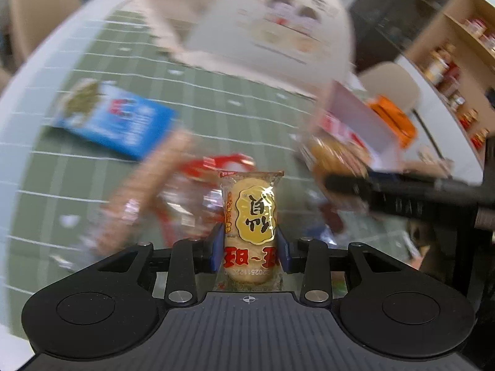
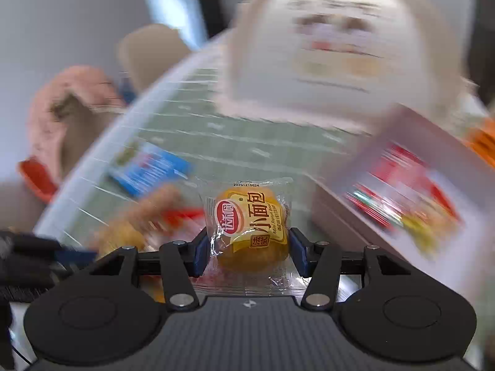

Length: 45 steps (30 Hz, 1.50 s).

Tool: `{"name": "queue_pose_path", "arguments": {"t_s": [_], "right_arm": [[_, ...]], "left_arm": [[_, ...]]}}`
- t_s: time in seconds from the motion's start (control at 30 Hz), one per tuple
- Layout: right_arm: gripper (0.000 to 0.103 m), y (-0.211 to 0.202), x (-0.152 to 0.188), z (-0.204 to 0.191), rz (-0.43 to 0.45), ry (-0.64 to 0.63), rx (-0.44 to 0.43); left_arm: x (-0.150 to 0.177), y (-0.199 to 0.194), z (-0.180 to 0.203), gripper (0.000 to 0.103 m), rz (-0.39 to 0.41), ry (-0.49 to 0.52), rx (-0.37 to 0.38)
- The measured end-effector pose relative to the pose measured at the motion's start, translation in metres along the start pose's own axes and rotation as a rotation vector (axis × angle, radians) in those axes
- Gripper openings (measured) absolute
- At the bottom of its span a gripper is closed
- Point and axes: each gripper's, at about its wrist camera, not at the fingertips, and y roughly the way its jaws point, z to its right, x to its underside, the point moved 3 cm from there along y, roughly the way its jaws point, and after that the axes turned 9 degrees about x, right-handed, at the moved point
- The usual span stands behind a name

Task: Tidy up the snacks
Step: 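Carry round cake with left tool while right tool carries yellow cake bun into box, then grasp small orange snack with left tool while right tool grasps clear jerky stick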

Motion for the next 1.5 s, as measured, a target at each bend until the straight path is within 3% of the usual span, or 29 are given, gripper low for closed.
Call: {"name": "queue_pose_path", "arguments": {"t_s": [0.13,0.2,0.27,0.37,0.43,0.47,0.53,0.57,0.7,0.83,0.9,0.93,1.03,1.13,1.27,1.37,1.47,1.5], "right_arm": [[0.052,-0.040,0.040,0.049,0.004,0.068,0.096],[0.052,-0.063,0.052,0.064,0.040,0.077,0.148],[0.052,-0.086,0.062,0.079,0.079,0.094,0.189],[0.052,-0.113,0.070,0.094,0.124,0.137,0.221],[0.052,-0.125,0.072,0.103,0.149,0.171,0.239],[0.052,-0.128,0.072,0.105,0.159,0.185,0.242],[0.052,-0.133,0.071,0.110,0.174,0.209,0.257],[0.052,-0.136,0.070,0.112,0.184,0.216,0.270],[0.052,-0.141,0.058,0.126,0.219,0.260,0.258],[0.053,-0.133,-0.003,0.139,0.295,0.296,0.194],[0.064,-0.117,-0.042,0.146,0.323,0.329,0.172],[0.077,-0.106,-0.059,0.149,0.309,0.337,0.171],[0.077,-0.081,-0.078,0.147,0.268,0.347,0.181],[0.077,-0.070,-0.058,0.125,0.240,0.316,0.153],[0.077,-0.034,-0.003,0.072,0.058,0.231,0.108],[0.076,-0.007,0.044,0.027,-0.090,0.150,0.133],[0.072,0.006,0.070,-0.005,-0.158,0.133,0.112],[0.067,0.010,0.074,-0.012,-0.163,0.129,0.116]], "left_arm": [[0.008,0.020,0.048,0.040,-0.096,0.045,0.128],[0.001,0.022,0.081,0.040,-0.101,0.117,0.214],[-0.019,0.019,0.112,0.040,-0.054,0.196,0.252],[-0.065,0.017,0.158,0.042,0.077,0.290,0.263],[-0.098,0.032,0.175,0.046,0.159,0.335,0.268],[-0.109,0.046,0.180,0.046,0.164,0.362,0.248],[-0.125,0.073,0.176,0.042,0.158,0.321,0.178],[-0.127,0.077,0.171,0.042,0.158,0.283,0.183],[-0.108,0.054,0.153,0.042,0.214,0.270,0.181],[-0.092,0.045,0.128,0.042,0.167,0.204,0.135],[-0.083,0.041,0.117,0.042,0.155,0.177,0.108],[-0.077,0.034,0.109,0.042,0.151,0.169,0.093],[-0.063,0.019,0.082,0.042,0.138,0.154,0.057],[-0.049,0.008,0.048,0.042,0.126,0.173,0.028],[-0.032,0.005,0.003,0.042,0.088,0.202,-0.045],[-0.015,0.003,-0.020,0.042,0.023,0.215,-0.037],[0.002,0.003,-0.030,0.042,-0.034,0.254,-0.029],[0.007,0.005,-0.029,0.042,-0.050,0.272,-0.033]]}}
